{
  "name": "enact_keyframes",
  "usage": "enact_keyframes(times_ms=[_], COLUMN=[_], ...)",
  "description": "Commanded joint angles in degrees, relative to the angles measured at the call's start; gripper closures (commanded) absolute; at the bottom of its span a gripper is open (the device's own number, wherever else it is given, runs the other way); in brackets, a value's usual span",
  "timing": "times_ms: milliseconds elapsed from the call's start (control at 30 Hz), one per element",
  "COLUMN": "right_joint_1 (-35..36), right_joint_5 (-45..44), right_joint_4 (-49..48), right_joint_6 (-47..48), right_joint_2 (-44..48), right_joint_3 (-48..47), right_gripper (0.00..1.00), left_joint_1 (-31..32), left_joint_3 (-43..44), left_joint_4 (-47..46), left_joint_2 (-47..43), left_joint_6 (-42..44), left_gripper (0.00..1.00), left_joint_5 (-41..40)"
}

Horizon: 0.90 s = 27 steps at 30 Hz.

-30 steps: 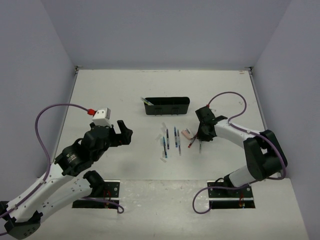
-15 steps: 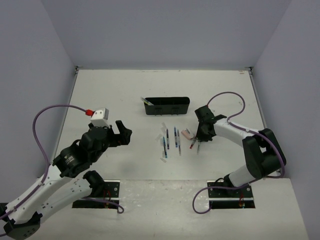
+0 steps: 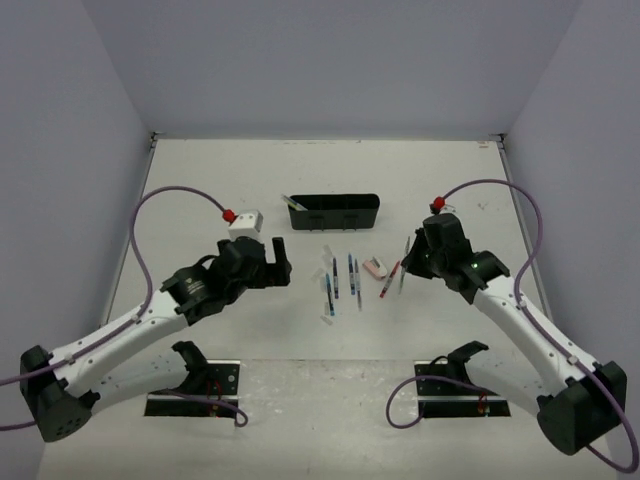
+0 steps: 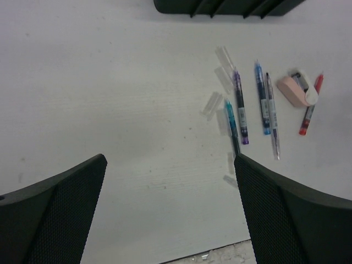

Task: Sort the stationery into containers
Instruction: Pick up the pen from the center of the board, then close the pen cap on the pen.

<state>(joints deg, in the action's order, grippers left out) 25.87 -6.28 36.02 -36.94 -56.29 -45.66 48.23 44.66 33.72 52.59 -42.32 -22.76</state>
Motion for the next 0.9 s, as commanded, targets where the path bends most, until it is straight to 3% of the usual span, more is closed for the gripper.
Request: enact_keyframes(times_ms=[0, 100, 167, 233, 400, 533, 600, 867], right_joint_1=[1.47, 1.68, 1.73, 1.73, 1.73, 1.73, 1.73, 1.73], right_joint_5=[5.8, 6.87, 7.67, 7.77, 7.79, 8.11, 8.03, 7.29], right_joint_4=[1.61, 2.7, 2.81, 3.0, 1.68, 1.97, 2.11, 2.01], right_joint_6=[2.25, 3.26, 3.76, 4.33, 4.79, 5.4, 5.65, 5.56], right_joint_2=[8.44, 10.17, 10.49, 10.77, 12.35, 12.36, 12.55, 13.36], right_joint_3=[-1.68, -1.65, -1.05, -0.48, 1.27, 1.18, 1.23, 2.75], right_gripper=[1.0, 1.0, 1.0, 1.0, 1.0, 1.0, 1.0, 1.0], left_joint_1=[7.46, 9.22, 9.98, 10.92, 13.42, 14.47, 15.08, 17.21], left_joint_3=[5.34, 9.1, 10.6, 11.58, 11.65, 13.2, 13.8, 13.96], left_joint_4=[-8.01, -8.32, -8.72, -8.41, -8.48, -8.32, -8.41, -8.13], left_joint_2=[13.08, 21.75, 26.56, 28.87, 32.92, 36.25, 38.32, 42.59], left_joint_6=[-7.09, -10.86, -12.89, -15.08, -21.72, -20.07, -19.63, -19.74], left_gripper=[0.02, 0.14, 0.37, 0.53, 0.55, 0.58, 0.64, 0.66], left_joint_5=[-3.29, -5.76, -6.71, -7.56, -10.1, -9.12, -8.06, -6.6])
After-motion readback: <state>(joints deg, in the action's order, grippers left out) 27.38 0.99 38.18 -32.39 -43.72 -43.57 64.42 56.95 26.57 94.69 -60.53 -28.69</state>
